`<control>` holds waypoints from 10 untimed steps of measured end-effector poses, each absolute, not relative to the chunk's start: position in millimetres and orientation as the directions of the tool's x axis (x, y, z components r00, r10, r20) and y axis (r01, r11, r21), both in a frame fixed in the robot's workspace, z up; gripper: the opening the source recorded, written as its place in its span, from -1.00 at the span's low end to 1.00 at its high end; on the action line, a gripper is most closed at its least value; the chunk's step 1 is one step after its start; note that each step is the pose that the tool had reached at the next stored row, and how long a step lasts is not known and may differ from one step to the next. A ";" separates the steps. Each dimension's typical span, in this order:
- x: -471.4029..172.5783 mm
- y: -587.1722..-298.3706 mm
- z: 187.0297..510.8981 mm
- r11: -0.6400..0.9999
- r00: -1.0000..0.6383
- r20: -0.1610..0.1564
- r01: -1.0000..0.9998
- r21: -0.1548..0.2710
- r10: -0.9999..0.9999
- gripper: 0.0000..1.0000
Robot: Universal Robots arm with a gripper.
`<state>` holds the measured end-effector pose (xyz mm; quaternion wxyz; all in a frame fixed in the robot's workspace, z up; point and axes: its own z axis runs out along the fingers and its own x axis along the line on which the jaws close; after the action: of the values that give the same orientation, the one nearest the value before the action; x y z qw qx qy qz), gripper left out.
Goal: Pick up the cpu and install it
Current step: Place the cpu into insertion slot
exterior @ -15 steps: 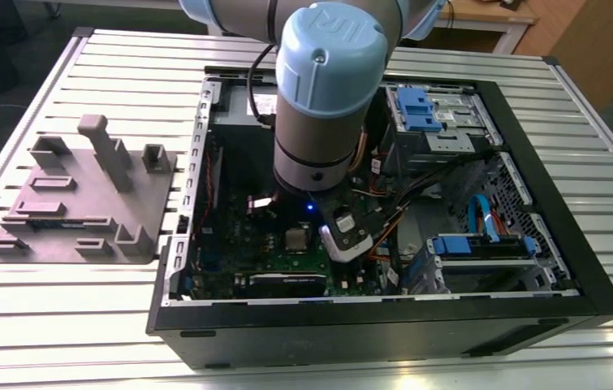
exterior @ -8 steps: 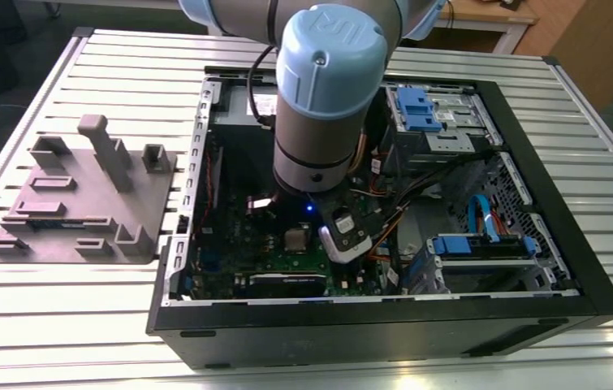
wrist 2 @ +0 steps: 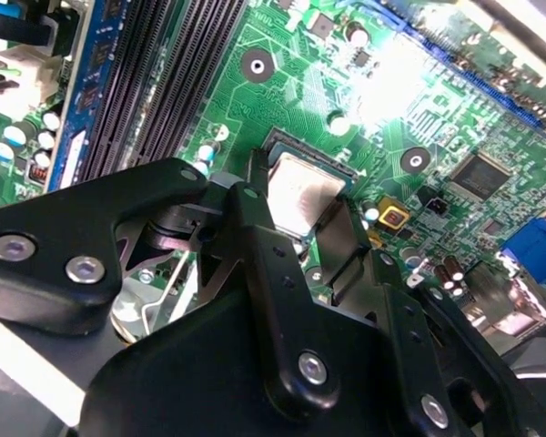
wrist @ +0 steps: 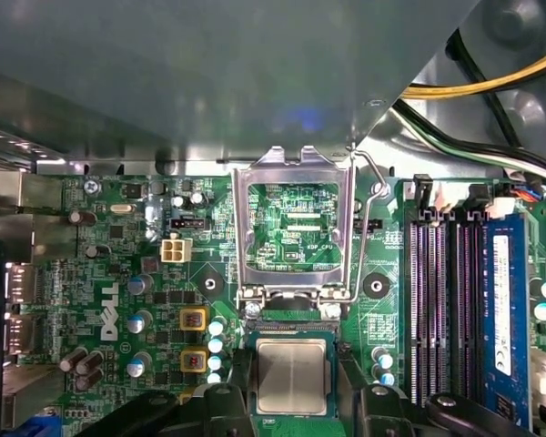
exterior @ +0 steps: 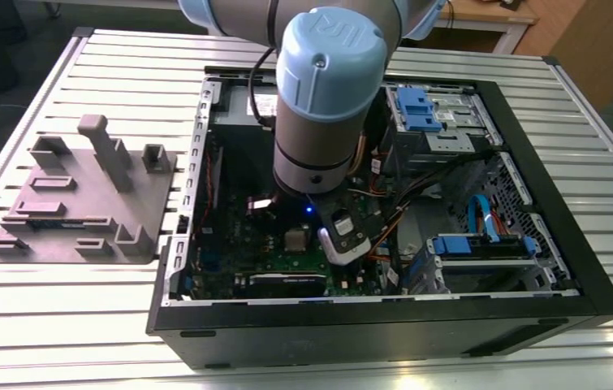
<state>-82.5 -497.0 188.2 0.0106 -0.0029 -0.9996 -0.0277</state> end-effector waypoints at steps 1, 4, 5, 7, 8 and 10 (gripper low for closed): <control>-82.5 -497.1 187.5 0.998 -1.000 0.022 0.007 0.055 0.006 -0.09; -82.5 -497.1 185.5 0.998 -1.000 0.021 0.009 0.056 0.008 -0.09; -82.4 -497.0 185.2 0.998 -1.000 0.021 0.010 0.056 0.008 -0.09; -82.4 -496.9 184.7 0.998 -1.000 0.021 0.010 0.056 0.009 -0.09; -82.4 -497.0 184.5 0.998 -1.000 0.021 0.010 0.056 0.009 -0.09; -82.2 -497.0 184.4 0.998 -1.000 0.021 0.010 0.056 0.009 -0.09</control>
<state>-82.2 -497.0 184.4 0.0106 -0.0048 -0.9995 -0.0279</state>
